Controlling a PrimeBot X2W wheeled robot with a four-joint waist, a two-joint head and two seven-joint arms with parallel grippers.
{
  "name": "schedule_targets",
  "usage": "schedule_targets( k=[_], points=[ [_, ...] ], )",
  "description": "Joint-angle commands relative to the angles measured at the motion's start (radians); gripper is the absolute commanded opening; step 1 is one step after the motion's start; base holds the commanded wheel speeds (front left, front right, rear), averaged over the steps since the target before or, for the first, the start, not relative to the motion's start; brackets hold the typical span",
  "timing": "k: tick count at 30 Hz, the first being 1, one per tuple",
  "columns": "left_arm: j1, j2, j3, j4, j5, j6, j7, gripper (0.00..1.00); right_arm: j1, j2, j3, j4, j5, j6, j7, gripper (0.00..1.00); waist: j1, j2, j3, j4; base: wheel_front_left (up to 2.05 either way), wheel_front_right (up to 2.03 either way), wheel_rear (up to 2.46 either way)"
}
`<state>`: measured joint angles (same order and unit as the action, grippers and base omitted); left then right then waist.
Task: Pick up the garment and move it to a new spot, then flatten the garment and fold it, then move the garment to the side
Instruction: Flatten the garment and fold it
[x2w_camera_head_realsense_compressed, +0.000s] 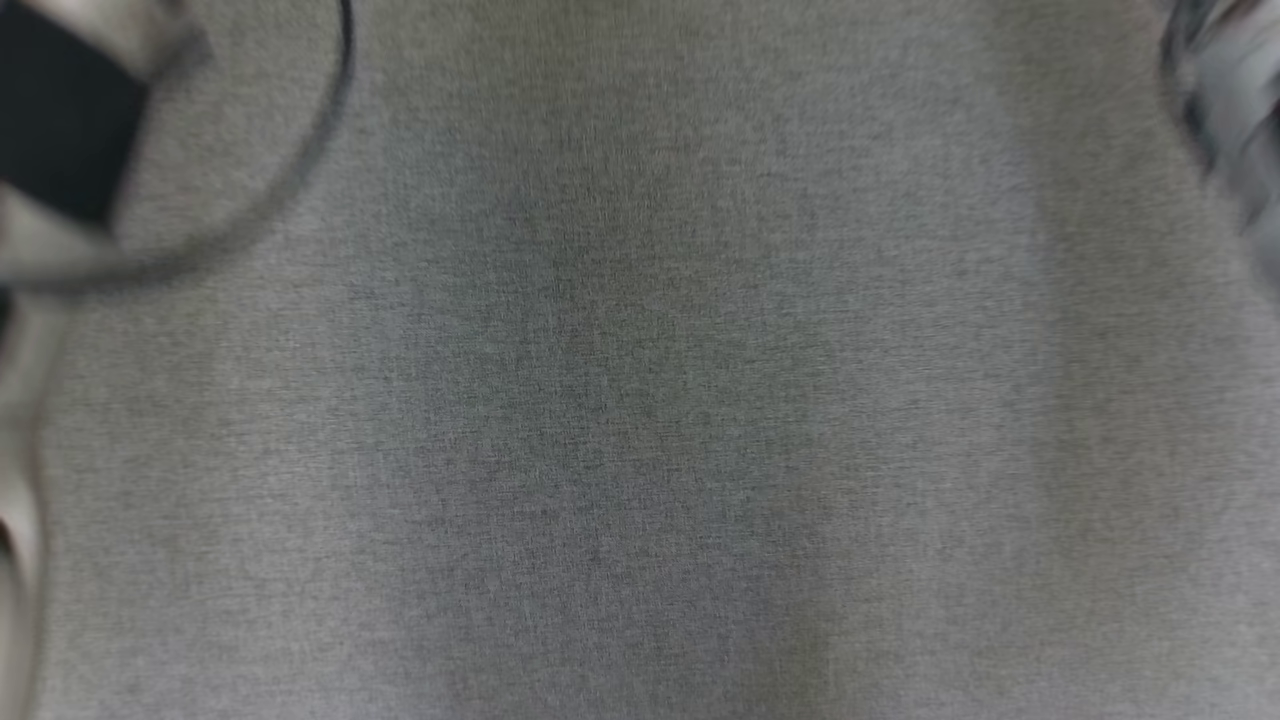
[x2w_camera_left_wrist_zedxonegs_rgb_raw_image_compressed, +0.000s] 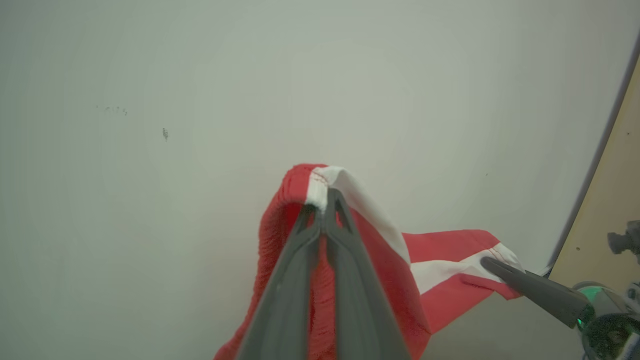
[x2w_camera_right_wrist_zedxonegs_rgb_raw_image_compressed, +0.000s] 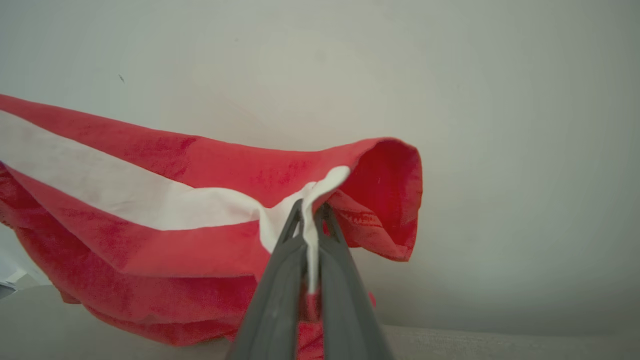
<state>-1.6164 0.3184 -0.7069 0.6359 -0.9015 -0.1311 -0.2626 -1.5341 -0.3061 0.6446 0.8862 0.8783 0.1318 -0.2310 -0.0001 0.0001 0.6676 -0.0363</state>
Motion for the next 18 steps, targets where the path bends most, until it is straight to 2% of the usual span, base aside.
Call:
schedule_targets(
  k=[1, 5, 9, 10, 14, 18],
  points=[
    [0.104, 0.004, 0.024, -0.052, 0.029, 0.001, -0.003, 0.00, 0.076, -0.017, 0.025, -0.036, 0.014, -0.002, -0.012, 0.00, 0.0001, -0.0001, -0.072, -0.001, 0.00, 0.00, 0.00],
    [0.362, 0.013, 0.111, -0.204, 0.064, 0.003, -0.003, 0.00, 0.263, -0.065, 0.065, -0.147, 0.055, -0.002, -0.029, 0.00, 0.0001, -0.0001, -0.156, 0.000, 0.00, 0.00, 0.00],
    [0.613, 0.012, 0.172, -0.340, 0.117, 0.026, -0.003, 0.00, 0.451, -0.123, 0.080, -0.250, 0.066, -0.002, -0.034, 0.00, 0.0001, -0.0001, -0.227, 0.003, 0.00, 0.00, 0.00],
    [0.613, 0.012, 0.172, -0.340, 0.117, 0.026, -0.003, 0.00, 0.451, -0.123, 0.080, -0.250, 0.066, -0.002, -0.034, 0.00, 0.0001, -0.0001, -0.227, 0.003, 0.00, 0.00, 0.00],
    [0.850, -0.005, 0.211, -0.437, 0.154, 0.045, -0.003, 0.00, 0.647, -0.151, 0.044, -0.334, 0.062, -0.002, -0.034, 0.00, 0.0001, -0.0001, -0.295, 0.000, 0.00, 0.00, 0.00],
    [1.069, -0.034, 0.232, -0.483, 0.185, 0.040, -0.003, 0.00, 0.835, -0.156, -0.001, -0.397, 0.048, -0.002, -0.035, 0.00, 0.0001, -0.0001, -0.356, -0.002, 0.00, 0.00, 0.00]
  ],
)
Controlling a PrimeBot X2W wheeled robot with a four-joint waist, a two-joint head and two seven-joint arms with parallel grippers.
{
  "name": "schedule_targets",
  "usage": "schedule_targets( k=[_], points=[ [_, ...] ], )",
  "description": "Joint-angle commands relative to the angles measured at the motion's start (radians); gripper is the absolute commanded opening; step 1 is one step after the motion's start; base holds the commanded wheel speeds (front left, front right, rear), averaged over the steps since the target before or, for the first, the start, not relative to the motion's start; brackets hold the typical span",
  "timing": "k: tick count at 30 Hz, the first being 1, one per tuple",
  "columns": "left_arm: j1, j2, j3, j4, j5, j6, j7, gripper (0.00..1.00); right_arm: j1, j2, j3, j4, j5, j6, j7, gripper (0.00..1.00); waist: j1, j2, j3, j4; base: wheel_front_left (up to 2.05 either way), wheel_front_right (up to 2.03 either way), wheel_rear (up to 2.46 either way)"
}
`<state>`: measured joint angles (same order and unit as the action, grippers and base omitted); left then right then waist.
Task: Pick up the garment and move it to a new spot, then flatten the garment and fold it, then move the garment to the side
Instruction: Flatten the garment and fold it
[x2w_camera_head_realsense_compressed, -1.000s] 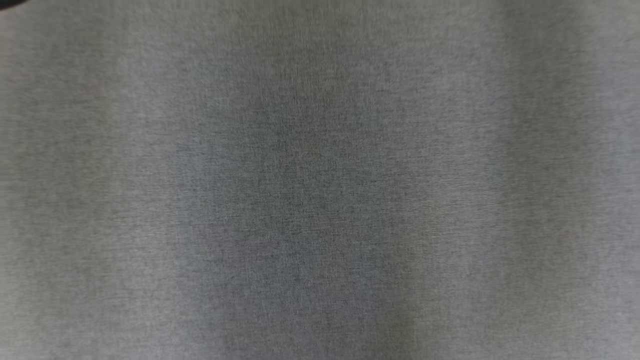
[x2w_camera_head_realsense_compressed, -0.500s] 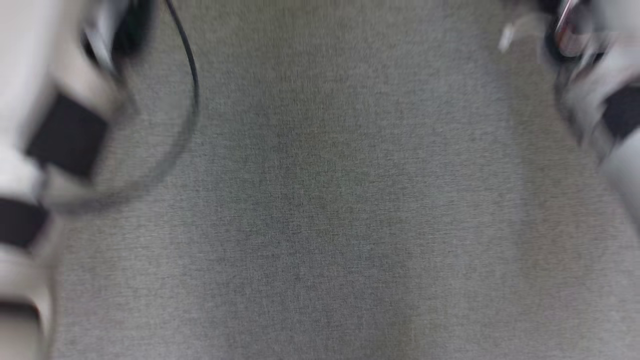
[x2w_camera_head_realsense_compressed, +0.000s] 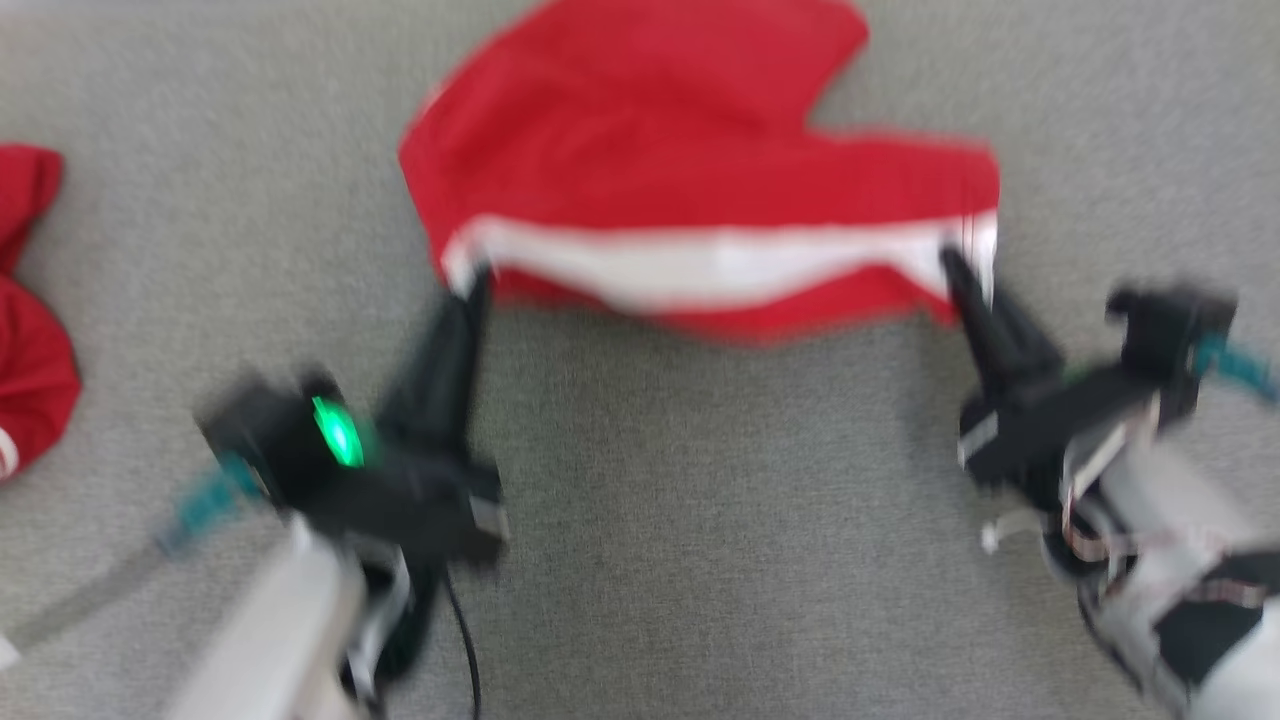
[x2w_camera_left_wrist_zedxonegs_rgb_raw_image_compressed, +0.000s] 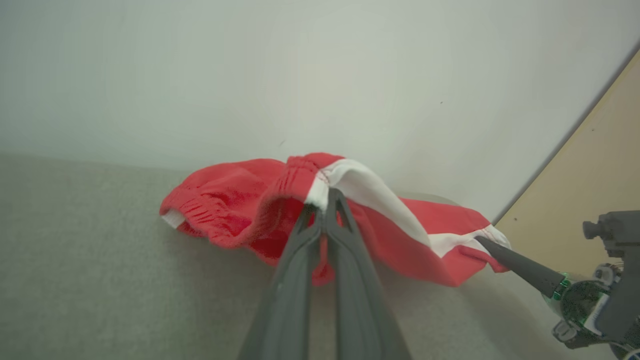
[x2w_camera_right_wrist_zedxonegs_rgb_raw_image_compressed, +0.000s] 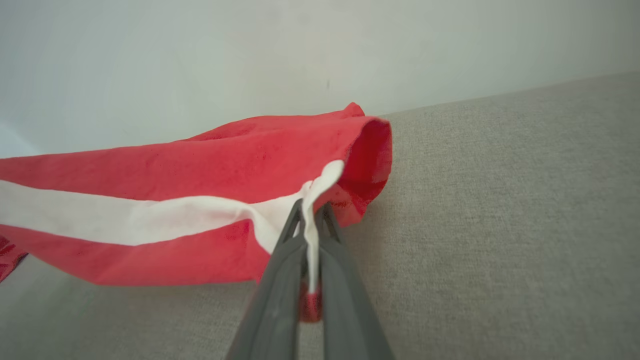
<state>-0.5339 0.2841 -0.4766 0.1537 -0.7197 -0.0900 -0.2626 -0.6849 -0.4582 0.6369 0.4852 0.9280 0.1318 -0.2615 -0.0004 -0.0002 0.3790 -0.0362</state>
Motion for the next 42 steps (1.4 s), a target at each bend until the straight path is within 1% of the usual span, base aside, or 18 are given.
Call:
schedule_targets(
  k=[1, 3, 5, 9, 13, 18, 23, 26, 34, 42],
  points=[
    [0.035, -0.004, -0.003, 0.000, 0.015, -0.005, -0.003, 0.00, 0.027, -0.004, -0.009, -0.008, -0.009, -0.002, -0.004, 0.00, 0.0004, 0.0002, -0.083, -0.002, 0.00, 0.00, 0.00],
    [0.115, -0.013, 0.008, 0.002, 0.043, -0.004, -0.003, 0.00, 0.111, -0.002, -0.028, -0.026, -0.024, -0.002, -0.004, 0.00, 0.0004, 0.0002, -0.109, -0.001, 0.00, 0.00, 0.00],
    [0.196, -0.034, 0.026, 0.000, 0.060, -0.008, -0.003, 0.00, 0.188, 0.011, -0.060, -0.038, -0.015, -0.002, -0.004, 0.00, 0.0004, 0.0002, -0.133, 0.000, 0.00, 0.00, 0.00],
    [0.320, -0.068, 0.045, 0.005, 0.094, -0.022, -0.003, 0.00, 0.331, 0.027, -0.129, -0.059, -0.020, -0.002, -0.005, 0.00, 0.0004, 0.0002, -0.179, 0.021, 0.00, 0.00, 0.00],
    [0.394, -0.093, 0.055, 0.019, 0.127, -0.032, -0.003, 0.00, 0.460, 0.043, -0.193, -0.086, -0.028, -0.002, -0.005, 0.00, 0.0004, 0.0002, -0.208, 0.047, 0.00, 0.00, 0.00],
    [0.441, -0.118, 0.049, 0.042, 0.157, -0.039, -0.003, 0.00, 0.561, 0.063, -0.252, -0.130, -0.060, -0.002, -0.003, 0.00, 0.0004, 0.0002, -0.226, 0.066, 0.00, 0.00, 0.00],
    [0.458, -0.140, 0.054, 0.057, 0.174, -0.039, -0.003, 0.00, 0.611, 0.085, -0.305, -0.164, -0.101, -0.002, 0.018, 0.00, 0.0004, 0.0002, -0.245, 0.068, 0.00, 0.00, 0.00],
    [0.460, -0.147, 0.041, 0.061, 0.181, -0.040, -0.003, 0.00, 0.630, 0.100, -0.327, -0.182, -0.127, -0.002, 0.034, 0.00, 0.0004, 0.0002, -0.256, 0.066, 0.00, 0.00, 0.00],
    [0.455, -0.147, 0.033, 0.058, 0.182, -0.039, -0.003, 0.00, 0.658, 0.127, -0.390, -0.228, -0.166, -0.002, 0.068, 0.00, 0.0004, 0.0002, -0.267, 0.065, 0.00, 0.00, 0.00],
    [0.450, -0.153, 0.023, 0.060, 0.185, -0.040, -0.003, 0.00, 0.669, 0.154, -0.430, -0.245, -0.185, -0.002, 0.099, 0.00, 0.0004, 0.0002, -0.280, 0.070, 0.00, 0.00, 0.00]
  ],
)
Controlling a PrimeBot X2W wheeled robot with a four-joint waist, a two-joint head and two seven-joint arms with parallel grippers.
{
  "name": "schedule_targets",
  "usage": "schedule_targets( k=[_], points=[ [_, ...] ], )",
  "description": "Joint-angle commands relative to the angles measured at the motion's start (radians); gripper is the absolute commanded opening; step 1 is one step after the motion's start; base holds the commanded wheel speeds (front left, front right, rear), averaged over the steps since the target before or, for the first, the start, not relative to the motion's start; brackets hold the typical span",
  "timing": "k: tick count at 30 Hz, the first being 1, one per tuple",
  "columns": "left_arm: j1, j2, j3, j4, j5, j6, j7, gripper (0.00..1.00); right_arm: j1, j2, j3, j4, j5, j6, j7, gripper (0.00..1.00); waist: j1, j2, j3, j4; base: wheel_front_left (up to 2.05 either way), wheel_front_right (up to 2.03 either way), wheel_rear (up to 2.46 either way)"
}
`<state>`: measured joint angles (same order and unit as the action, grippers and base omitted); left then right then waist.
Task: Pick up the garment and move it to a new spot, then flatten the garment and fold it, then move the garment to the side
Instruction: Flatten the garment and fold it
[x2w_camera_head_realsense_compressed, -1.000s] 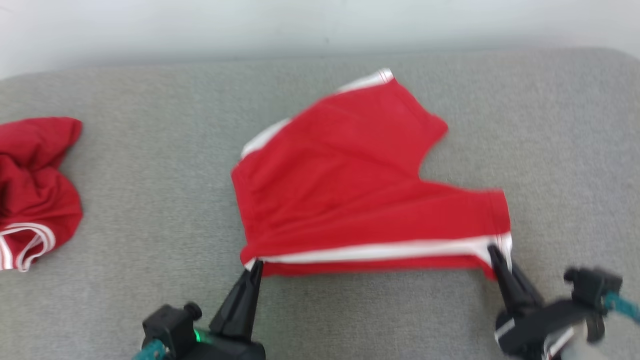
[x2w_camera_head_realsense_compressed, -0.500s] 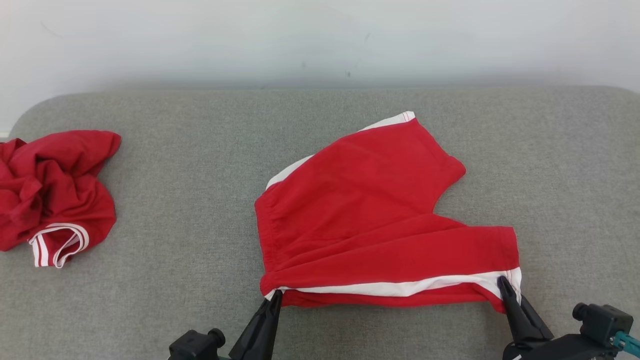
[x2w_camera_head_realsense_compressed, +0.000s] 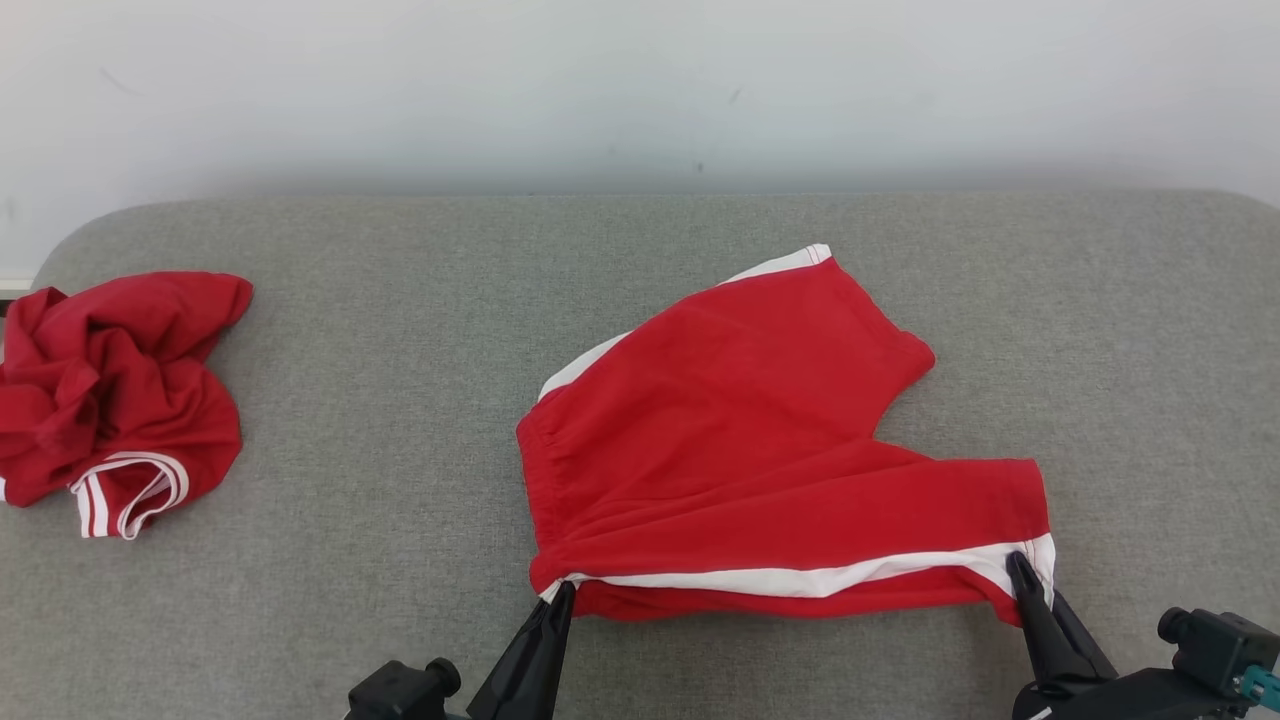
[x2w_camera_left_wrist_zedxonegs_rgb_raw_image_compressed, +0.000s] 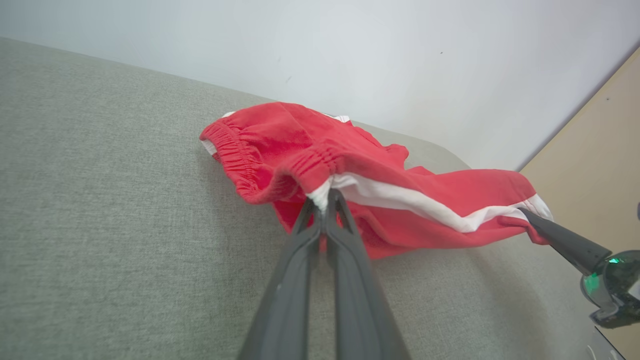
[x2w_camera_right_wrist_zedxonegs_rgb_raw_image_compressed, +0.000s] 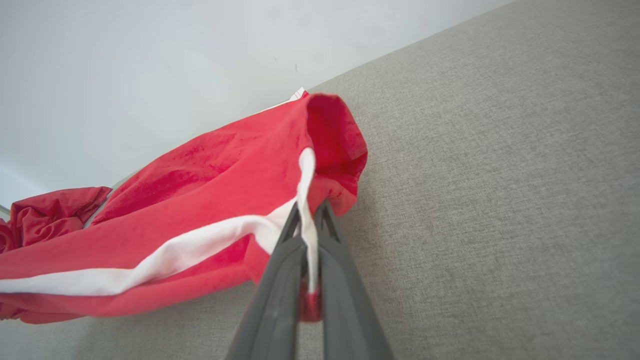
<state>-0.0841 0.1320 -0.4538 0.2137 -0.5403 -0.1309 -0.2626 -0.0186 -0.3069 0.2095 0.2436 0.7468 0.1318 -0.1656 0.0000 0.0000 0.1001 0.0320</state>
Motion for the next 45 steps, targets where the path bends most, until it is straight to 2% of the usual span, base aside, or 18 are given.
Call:
schedule_targets(
  k=[1, 8, 17, 25, 31, 43, 44, 45],
  points=[
    [-0.002, -0.001, -0.001, 0.001, 0.007, 0.001, -0.003, 0.00, 0.002, 0.006, -0.006, -0.005, -0.005, -0.002, 0.005, 0.00, 0.0000, 0.0000, -0.003, 0.003, 0.00, 0.00, 0.00],
    [-0.049, -0.008, -0.010, 0.005, 0.014, 0.001, -0.003, 0.00, -0.049, -0.003, -0.026, -0.015, -0.021, -0.002, 0.037, 0.00, 0.0000, 0.0000, 0.000, 0.013, 0.00, 0.00, 0.00],
    [-0.188, -0.030, -0.043, 0.049, 0.000, 0.001, -0.003, 0.00, -0.226, -0.042, -0.029, 0.037, -0.036, -0.002, 0.129, 0.00, 0.0000, 0.0000, 0.051, 0.047, 0.00, 0.00, 0.00],
    [-0.359, -0.055, -0.059, 0.154, -0.040, 0.001, -0.003, 0.00, -0.466, -0.049, -0.013, 0.202, -0.050, -0.002, 0.219, 0.00, 0.0000, 0.0000, 0.124, 0.114, 0.00, 0.00, 0.00],
    [-0.454, -0.064, -0.074, 0.242, -0.057, 0.001, -0.003, 0.00, -0.609, -0.036, 0.014, 0.348, -0.060, -0.002, 0.209, 0.00, 0.0000, 0.0000, 0.150, 0.143, 0.00, 0.00, 0.00],
    [-0.585, -0.076, -0.059, 0.369, -0.100, 0.001, -0.003, 0.00, -0.861, 0.005, 0.072, 0.622, -0.086, -0.002, 0.162, 0.00, 0.0000, 0.0000, 0.216, 0.149, 0.00, 0.00, 0.00],
    [-0.593, -0.077, -0.062, 0.378, -0.101, 0.001, -0.003, 0.00, -0.880, 0.008, 0.074, 0.647, -0.088, -0.002, 0.156, 0.13, 0.0000, 0.0000, 0.220, 0.150, 0.00, 0.00, 0.00],
    [-0.599, -0.078, -0.065, 0.387, -0.103, 0.001, -0.003, 0.00, -0.899, 0.010, 0.074, 0.671, -0.090, -0.002, 0.148, 0.45, 0.0000, 0.0000, 0.224, 0.151, 0.00, 0.00, 0.00]
  ],
)
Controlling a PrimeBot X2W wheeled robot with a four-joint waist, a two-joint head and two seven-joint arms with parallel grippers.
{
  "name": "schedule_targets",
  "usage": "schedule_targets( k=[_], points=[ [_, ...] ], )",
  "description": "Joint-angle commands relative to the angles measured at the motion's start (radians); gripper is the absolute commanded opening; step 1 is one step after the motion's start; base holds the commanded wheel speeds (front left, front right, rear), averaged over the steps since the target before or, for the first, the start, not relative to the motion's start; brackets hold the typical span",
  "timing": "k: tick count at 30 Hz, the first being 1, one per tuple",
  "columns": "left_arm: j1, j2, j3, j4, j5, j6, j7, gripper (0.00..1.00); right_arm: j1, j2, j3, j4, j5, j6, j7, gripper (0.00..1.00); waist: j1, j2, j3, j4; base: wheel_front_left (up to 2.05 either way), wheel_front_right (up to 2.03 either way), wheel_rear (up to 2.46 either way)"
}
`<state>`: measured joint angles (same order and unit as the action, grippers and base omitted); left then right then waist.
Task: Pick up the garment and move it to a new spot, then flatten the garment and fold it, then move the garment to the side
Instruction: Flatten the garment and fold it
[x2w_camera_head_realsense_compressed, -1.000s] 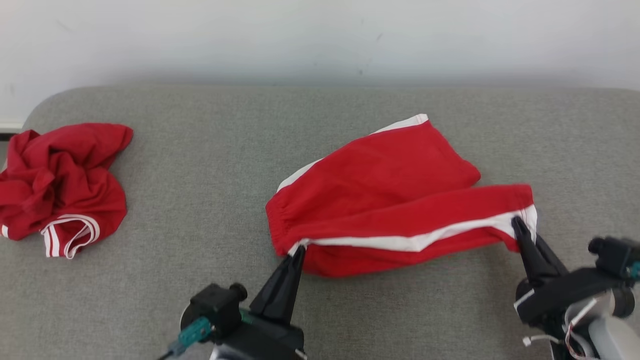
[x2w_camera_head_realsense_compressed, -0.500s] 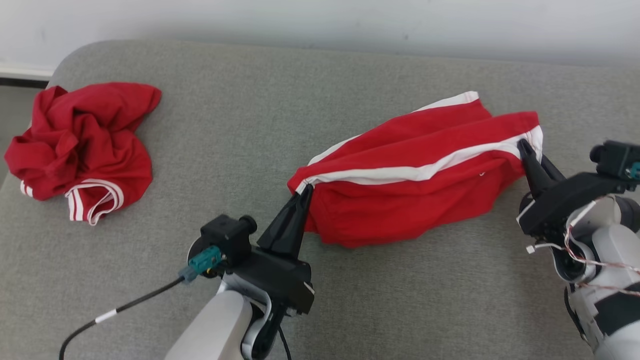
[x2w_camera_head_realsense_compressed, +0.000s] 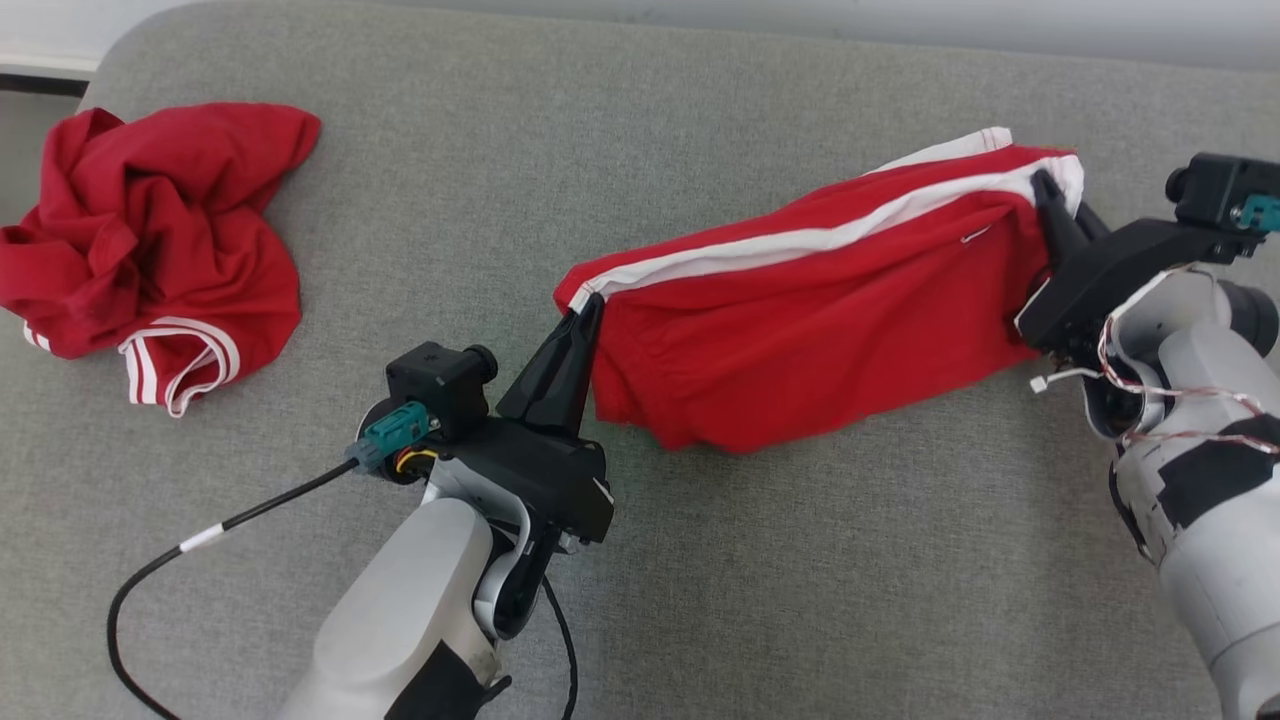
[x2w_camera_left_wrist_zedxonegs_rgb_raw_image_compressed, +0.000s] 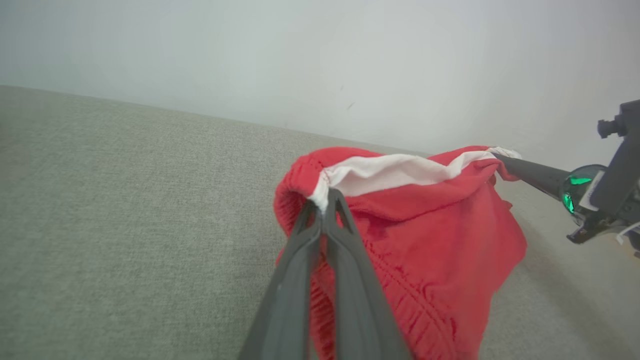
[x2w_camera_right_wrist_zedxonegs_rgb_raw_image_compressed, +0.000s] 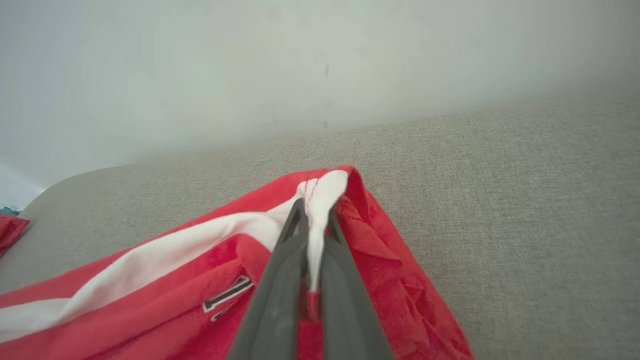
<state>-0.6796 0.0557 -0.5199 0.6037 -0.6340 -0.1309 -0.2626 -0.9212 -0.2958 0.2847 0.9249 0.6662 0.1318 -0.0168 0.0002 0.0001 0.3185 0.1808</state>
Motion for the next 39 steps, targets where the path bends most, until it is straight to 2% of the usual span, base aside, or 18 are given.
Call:
schedule_targets(
  k=[1, 2, 3, 4, 5, 6, 12, 20, 31, 35, 39],
  points=[
    [-0.009, -0.002, -0.004, 0.008, -0.010, 0.001, -0.003, 0.00, -0.012, 0.003, 0.001, 0.012, -0.011, -0.002, -0.008, 0.80, -0.0002, -0.0001, 0.008, 0.003, 0.00, 0.00, 0.00],
    [-0.015, -0.002, -0.010, 0.016, -0.012, 0.001, -0.003, 0.00, -0.024, 0.008, 0.005, 0.030, -0.010, -0.002, -0.015, 0.94, -0.0002, -0.0001, 0.009, 0.003, 0.00, 0.00, 0.00],
    [-0.021, -0.003, -0.013, 0.021, -0.012, 0.001, -0.003, 0.01, -0.035, 0.012, 0.009, 0.050, -0.009, -0.002, -0.024, 1.00, -0.0002, -0.0001, 0.009, 0.002, 0.00, 0.00, 0.00],
    [-0.024, -0.003, -0.013, 0.024, -0.011, 0.001, -0.003, 0.24, -0.042, 0.014, 0.016, 0.063, -0.008, -0.002, -0.031, 1.00, -0.0002, -0.0001, 0.007, 0.002, 0.00, 0.00, 0.00],
    [-0.024, -0.004, -0.013, 0.027, -0.009, 0.001, -0.003, 0.95, -0.050, 0.015, 0.025, 0.074, -0.007, -0.002, -0.038, 1.00, -0.0002, -0.0001, 0.006, 0.000, 0.00, 0.00, 0.00],
    [-0.020, -0.004, -0.011, 0.031, -0.007, 0.001, -0.003, 1.00, -0.055, 0.016, 0.036, 0.081, -0.006, -0.002, -0.045, 1.00, -0.0002, -0.0001, 0.001, -0.002, 0.00, 0.00, 0.00],
    [0.014, -0.004, 0.014, 0.031, 0.034, 0.001, -0.003, 1.00, -0.029, -0.006, 0.090, 0.093, 0.029, -0.002, -0.094, 1.00, -0.0002, -0.0001, -0.036, -0.015, 0.00, 0.00, 0.00],
    [0.120, 0.014, 0.112, -0.020, 0.125, 0.001, -0.003, 1.00, 0.061, -0.065, 0.171, 0.062, 0.089, -0.002, -0.142, 1.00, -0.0002, -0.0001, -0.096, -0.021, 0.00, 0.00, 0.00],
    [0.391, 0.000, 0.404, -0.337, 0.318, 0.003, -0.003, 1.00, 0.135, -0.133, 0.218, 0.079, 0.165, -0.002, -0.173, 1.00, -0.0002, -0.0001, -0.118, 0.009, 0.00, 0.00, 0.00],
    [0.459, -0.005, 0.453, -0.412, 0.338, 0.002, -0.003, 1.00, 0.113, -0.146, 0.228, 0.104, 0.173, -0.002, -0.172, 1.00, -0.0002, -0.0001, -0.101, 0.036, 0.00, 0.00, 0.00],
    [0.486, -0.006, 0.457, -0.452, 0.321, 0.005, -0.003, 1.00, 0.089, -0.156, 0.238, 0.131, 0.168, -0.002, -0.163, 1.00, -0.0002, -0.0001, -0.082, 0.062, 0.00, 0.00, 0.00]
  ],
)
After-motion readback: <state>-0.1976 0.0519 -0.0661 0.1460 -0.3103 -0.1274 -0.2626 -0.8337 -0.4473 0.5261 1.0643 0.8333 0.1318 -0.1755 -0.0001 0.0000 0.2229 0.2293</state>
